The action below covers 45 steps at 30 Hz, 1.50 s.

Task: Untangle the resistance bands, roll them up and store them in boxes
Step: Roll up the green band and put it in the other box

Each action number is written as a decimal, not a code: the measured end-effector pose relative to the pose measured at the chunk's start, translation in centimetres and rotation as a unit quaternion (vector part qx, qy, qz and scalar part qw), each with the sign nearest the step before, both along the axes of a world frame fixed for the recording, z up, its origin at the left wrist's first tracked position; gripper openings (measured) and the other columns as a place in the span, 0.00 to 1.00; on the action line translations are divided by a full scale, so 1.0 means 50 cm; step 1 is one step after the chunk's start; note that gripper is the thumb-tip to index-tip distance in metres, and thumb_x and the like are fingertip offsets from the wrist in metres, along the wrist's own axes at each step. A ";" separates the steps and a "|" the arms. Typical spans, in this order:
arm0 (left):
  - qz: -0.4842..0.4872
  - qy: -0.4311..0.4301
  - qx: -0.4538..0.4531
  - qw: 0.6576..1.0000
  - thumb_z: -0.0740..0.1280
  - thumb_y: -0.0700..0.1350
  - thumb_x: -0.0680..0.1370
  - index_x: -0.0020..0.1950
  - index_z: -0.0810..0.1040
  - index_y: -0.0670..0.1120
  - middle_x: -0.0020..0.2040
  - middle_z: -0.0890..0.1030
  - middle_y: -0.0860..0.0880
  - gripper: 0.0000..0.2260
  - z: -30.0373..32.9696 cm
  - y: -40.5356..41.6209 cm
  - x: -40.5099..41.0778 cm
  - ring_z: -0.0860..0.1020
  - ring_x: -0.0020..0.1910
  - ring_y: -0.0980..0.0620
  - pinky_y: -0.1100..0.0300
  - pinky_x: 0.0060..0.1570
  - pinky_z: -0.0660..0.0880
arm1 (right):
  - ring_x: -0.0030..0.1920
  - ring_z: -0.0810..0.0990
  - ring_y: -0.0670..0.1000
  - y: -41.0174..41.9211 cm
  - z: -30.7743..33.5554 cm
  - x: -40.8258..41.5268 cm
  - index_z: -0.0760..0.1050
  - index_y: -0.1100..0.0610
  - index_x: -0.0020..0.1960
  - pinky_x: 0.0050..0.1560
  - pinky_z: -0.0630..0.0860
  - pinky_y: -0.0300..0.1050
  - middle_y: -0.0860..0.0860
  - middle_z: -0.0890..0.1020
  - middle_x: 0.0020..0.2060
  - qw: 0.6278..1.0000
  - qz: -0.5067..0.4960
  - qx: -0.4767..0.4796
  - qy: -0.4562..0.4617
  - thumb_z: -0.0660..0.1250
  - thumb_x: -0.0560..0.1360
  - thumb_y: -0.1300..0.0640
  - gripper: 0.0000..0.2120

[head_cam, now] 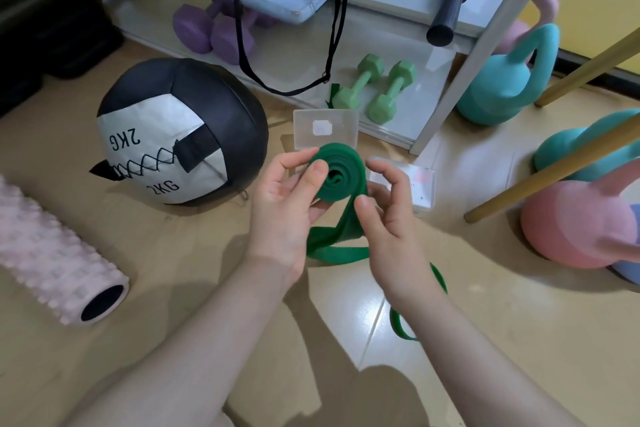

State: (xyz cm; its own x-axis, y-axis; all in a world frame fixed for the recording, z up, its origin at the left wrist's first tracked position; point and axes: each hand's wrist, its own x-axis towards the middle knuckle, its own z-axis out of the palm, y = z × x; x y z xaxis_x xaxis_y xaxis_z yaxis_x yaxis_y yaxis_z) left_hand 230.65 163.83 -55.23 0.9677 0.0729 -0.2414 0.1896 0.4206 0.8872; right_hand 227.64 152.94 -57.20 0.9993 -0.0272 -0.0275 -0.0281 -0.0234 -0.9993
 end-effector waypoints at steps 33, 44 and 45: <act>-0.289 0.041 0.217 0.932 0.69 0.38 0.73 0.54 0.79 0.47 0.46 0.85 0.48 0.11 0.001 0.051 0.011 0.83 0.44 0.51 0.59 0.45 0.80 | 0.57 0.76 0.48 -0.073 0.021 0.027 0.70 0.38 0.57 0.60 0.73 0.54 0.43 0.79 0.53 0.971 0.188 -0.148 0.001 0.59 0.74 0.55 0.16; -0.182 0.013 0.126 0.975 0.68 0.40 0.71 0.49 0.80 0.52 0.44 0.85 0.52 0.10 -0.005 0.045 0.011 0.82 0.45 0.55 0.64 0.42 0.78 | 0.51 0.77 0.39 -0.066 0.019 0.024 0.68 0.45 0.53 0.57 0.73 0.39 0.39 0.79 0.49 0.988 0.084 -0.130 -0.002 0.70 0.71 0.57 0.16; -0.181 0.009 0.117 0.977 0.68 0.42 0.70 0.49 0.80 0.52 0.45 0.85 0.52 0.10 -0.004 0.047 0.012 0.82 0.45 0.54 0.63 0.43 0.78 | 0.52 0.77 0.39 -0.064 0.019 0.022 0.68 0.44 0.55 0.56 0.73 0.38 0.39 0.79 0.49 0.987 0.083 -0.140 -0.014 0.71 0.71 0.59 0.19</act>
State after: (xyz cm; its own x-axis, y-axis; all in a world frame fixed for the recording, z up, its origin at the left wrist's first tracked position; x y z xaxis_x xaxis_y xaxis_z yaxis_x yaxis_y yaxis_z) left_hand 231.26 166.16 -55.41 0.9364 -0.2173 -0.2757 0.3042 0.1105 0.9462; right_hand 228.74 149.75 -56.26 0.9909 0.1339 -0.0153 0.0259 -0.3003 -0.9535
